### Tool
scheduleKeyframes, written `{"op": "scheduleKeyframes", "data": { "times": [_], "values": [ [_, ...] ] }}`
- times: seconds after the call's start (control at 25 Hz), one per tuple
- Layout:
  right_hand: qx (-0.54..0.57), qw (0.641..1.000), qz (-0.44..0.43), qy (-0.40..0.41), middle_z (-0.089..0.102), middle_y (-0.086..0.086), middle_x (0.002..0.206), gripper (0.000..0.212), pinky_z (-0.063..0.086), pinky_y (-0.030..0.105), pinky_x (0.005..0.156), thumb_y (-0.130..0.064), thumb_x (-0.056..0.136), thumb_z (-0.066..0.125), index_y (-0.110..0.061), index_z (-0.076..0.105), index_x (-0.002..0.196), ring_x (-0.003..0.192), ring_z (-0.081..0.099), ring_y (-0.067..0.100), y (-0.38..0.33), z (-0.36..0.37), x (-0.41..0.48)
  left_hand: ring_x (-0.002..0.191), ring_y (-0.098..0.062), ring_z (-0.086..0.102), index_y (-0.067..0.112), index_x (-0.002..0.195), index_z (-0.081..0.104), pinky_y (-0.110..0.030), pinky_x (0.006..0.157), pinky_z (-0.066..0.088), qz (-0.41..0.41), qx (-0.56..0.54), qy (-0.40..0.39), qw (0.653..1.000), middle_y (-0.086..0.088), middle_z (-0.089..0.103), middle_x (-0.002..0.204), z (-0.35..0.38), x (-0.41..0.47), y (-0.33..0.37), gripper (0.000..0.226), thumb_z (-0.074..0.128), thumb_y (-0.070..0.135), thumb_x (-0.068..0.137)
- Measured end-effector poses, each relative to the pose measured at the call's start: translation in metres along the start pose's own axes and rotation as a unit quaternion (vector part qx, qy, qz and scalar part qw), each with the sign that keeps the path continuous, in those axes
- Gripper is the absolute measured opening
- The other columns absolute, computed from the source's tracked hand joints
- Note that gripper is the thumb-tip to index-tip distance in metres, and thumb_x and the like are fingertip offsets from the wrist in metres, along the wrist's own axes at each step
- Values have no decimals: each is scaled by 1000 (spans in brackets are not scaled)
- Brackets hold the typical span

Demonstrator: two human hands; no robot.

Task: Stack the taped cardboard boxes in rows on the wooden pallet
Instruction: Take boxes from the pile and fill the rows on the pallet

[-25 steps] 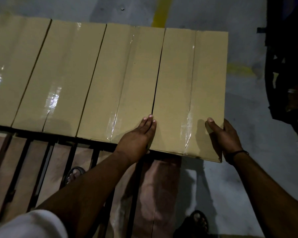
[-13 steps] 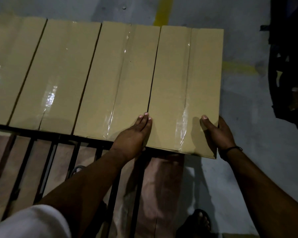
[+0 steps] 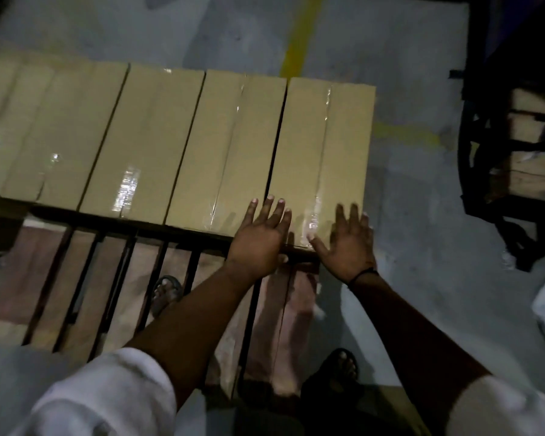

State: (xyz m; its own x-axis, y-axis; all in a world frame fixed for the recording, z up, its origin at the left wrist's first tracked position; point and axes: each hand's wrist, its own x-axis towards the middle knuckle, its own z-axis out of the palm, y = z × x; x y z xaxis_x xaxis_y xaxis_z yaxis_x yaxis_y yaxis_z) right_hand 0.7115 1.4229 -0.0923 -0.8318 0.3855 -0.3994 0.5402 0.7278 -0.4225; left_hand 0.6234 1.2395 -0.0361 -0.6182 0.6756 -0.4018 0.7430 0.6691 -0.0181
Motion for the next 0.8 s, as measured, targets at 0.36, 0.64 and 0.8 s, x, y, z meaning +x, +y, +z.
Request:
{"op": "scheduleKeyframes", "data": {
  "times": [0.36, 0.64, 0.8],
  "values": [
    [-17, 996, -83, 31, 2, 12, 172, 83, 0, 53, 126, -66, 98, 46, -21, 20, 163, 157, -7, 39, -71, -181, -195, 158, -34, 0, 15, 163, 20, -53, 127, -4, -95, -74, 113, 986, -12, 17, 170, -165, -160, 87, 79, 55, 47, 99],
    [-47, 984, -13, 173, 2, 11, 172, 83, 1, 54, 126, -69, 98, 41, -22, 18, 163, 156, -5, 40, -94, -232, -306, 158, -34, 7, 19, 162, 26, -54, 127, 2, 23, -94, 213, 972, -7, 24, 169, -221, -226, 88, 76, 56, 50, 99],
    [-36, 962, 23, 270, 7, 11, 171, 83, 4, 55, 126, -69, 97, 42, -22, 22, 162, 157, -2, 39, -117, -246, -369, 157, -33, 11, 20, 162, 28, -53, 127, 5, 71, -116, 283, 949, -6, 28, 167, -247, -274, 76, 76, 57, 52, 99]
  ]
}}
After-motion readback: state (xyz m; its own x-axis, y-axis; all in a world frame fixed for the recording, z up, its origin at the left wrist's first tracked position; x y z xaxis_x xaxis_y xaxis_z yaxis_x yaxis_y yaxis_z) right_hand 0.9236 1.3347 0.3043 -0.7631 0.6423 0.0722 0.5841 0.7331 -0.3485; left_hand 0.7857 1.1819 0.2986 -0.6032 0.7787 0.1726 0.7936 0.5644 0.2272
